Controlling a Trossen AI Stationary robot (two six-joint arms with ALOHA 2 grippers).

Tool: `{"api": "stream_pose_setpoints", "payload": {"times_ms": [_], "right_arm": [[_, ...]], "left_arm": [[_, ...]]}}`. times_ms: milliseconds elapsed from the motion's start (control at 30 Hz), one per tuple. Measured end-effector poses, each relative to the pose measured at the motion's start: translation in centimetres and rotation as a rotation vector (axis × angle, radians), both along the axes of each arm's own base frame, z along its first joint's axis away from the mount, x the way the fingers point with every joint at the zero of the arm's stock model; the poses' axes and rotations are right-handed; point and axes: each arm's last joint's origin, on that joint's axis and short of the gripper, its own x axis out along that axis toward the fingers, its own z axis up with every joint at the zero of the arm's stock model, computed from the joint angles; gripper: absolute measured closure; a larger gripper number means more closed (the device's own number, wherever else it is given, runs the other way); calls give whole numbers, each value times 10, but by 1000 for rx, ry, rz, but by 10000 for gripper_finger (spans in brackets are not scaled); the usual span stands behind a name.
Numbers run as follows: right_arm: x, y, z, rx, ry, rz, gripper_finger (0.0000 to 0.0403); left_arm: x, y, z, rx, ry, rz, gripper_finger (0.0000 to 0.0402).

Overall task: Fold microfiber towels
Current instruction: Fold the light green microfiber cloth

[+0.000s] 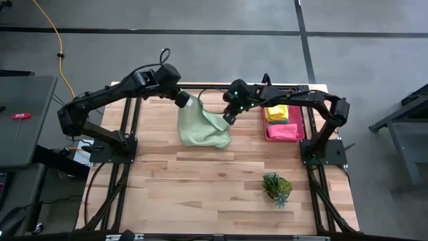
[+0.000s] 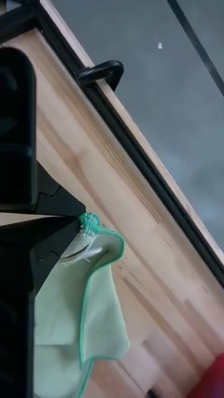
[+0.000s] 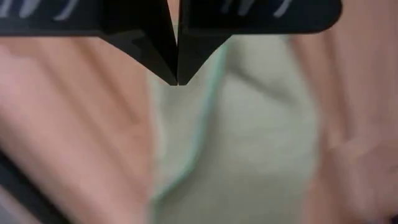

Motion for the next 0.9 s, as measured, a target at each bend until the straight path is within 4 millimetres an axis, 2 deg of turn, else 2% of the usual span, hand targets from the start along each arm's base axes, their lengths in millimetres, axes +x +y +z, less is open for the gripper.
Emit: {"api": "stream_pose_setpoints", "payload": {"times_ms": [133,233,400,600,733,900], "right_arm": [[8,14,-7,40,-4,150,396],[15,30,-13,12,15,270,366],[29,58,-35,-99,110,377,274],[42,66,-61,-254,209,306,171],[44,66,-78,-267,275,240,153],[45,66,-86,-261,294,233,167]], "left_arm": [[0,0,-3,-8,10,-2,401],[0,-1,-7,-21,14,1,401],[-1,-1,-7,-23,18,2,401],[-1,-1,-7,-23,18,2,401],[0,-1,-7,-23,18,2,401],[0,-1,-7,-22,17,2,401]]}}
